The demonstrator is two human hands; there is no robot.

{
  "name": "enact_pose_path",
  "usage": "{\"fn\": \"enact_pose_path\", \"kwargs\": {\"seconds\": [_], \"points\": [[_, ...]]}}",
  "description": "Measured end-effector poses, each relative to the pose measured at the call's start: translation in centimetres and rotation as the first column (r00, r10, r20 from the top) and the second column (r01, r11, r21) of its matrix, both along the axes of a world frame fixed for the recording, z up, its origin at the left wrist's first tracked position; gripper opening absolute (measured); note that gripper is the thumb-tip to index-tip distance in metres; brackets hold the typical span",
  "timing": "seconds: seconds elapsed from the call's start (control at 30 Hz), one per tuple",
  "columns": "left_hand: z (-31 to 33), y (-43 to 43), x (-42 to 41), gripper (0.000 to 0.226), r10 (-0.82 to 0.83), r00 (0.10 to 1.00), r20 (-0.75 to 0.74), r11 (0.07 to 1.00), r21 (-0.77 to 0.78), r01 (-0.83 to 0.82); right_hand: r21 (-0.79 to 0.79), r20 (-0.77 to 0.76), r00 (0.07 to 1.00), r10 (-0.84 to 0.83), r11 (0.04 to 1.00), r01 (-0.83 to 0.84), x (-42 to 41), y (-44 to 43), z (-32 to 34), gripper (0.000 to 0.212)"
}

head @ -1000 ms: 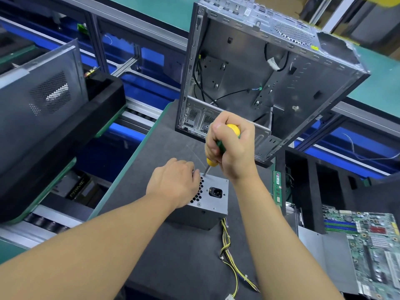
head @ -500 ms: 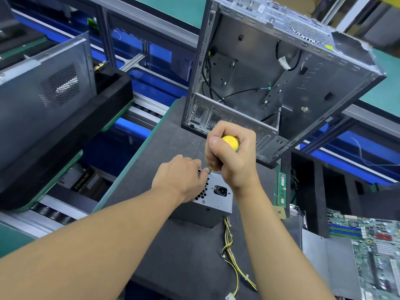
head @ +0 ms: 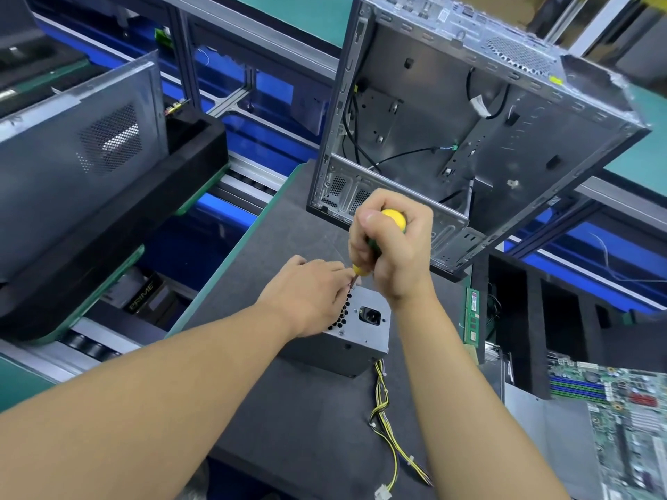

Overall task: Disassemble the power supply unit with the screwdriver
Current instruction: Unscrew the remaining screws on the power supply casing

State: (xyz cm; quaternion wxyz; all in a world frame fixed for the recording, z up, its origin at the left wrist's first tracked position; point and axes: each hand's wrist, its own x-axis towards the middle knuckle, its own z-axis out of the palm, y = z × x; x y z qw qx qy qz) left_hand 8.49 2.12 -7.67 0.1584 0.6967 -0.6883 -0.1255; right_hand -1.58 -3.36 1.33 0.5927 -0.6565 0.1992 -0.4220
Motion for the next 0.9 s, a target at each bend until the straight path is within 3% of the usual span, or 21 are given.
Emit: {"fn": "enact_pose_path", "kwargs": {"seconds": [0.17, 0.33, 0.57, 0.63, 0.73, 0.8, 0.9], "points": [[-0.8, -0.1, 0.1, 0.023, -0.046, 0.997, 0.056, 0.999, 0.022, 0.045, 0.090, -0.015, 0.999, -0.039, 0.995, 0.040, 0.8, -1.5, 0.2, 0.019], [-1.2, -0.1, -0.4, 0.039, 0.005, 0.986, 0.168, 0.998, 0.055, -0.014, 0.185, 0.034, 0.970, -0.242, 0.955, 0.232, 0.9, -3.0, 0.0, 0.026], [-1.1, 0.1, -0.6, 0.043, 0.043, 0.985, 0.166, 0.999, 0.019, -0.047, 0.045, -0.008, 0.858, -0.514, 0.857, 0.514, 1.4, -2.4, -0.4, 0.031], [-1.1, 0.1, -0.6, 0.043, 0.047, 0.988, 0.149, 0.999, 0.001, -0.048, 0.042, 0.032, 0.905, -0.424, 0.905, 0.423, 1.2, -2.3, -0.5, 0.028], [-1.1, 0.2, -0.5, 0.044, 0.044, 0.990, 0.134, 0.999, 0.001, -0.044, 0.076, 0.048, 0.991, -0.128, 0.989, 0.124, 0.5, -2.4, -0.5, 0.025], [-1.1, 0.1, -0.6, 0.043, 0.045, 0.989, 0.138, 0.999, -0.012, -0.044, 0.127, 0.046, 0.998, 0.042, 0.991, -0.047, 0.0, -3.0, -0.1, 0.020], [-1.2, 0.2, -0.5, 0.043, 0.050, 0.988, 0.143, 0.998, -0.030, -0.046, 0.143, 0.015, 0.985, 0.172, 0.975, -0.172, -0.5, -3.8, 0.3, 0.013]]}}
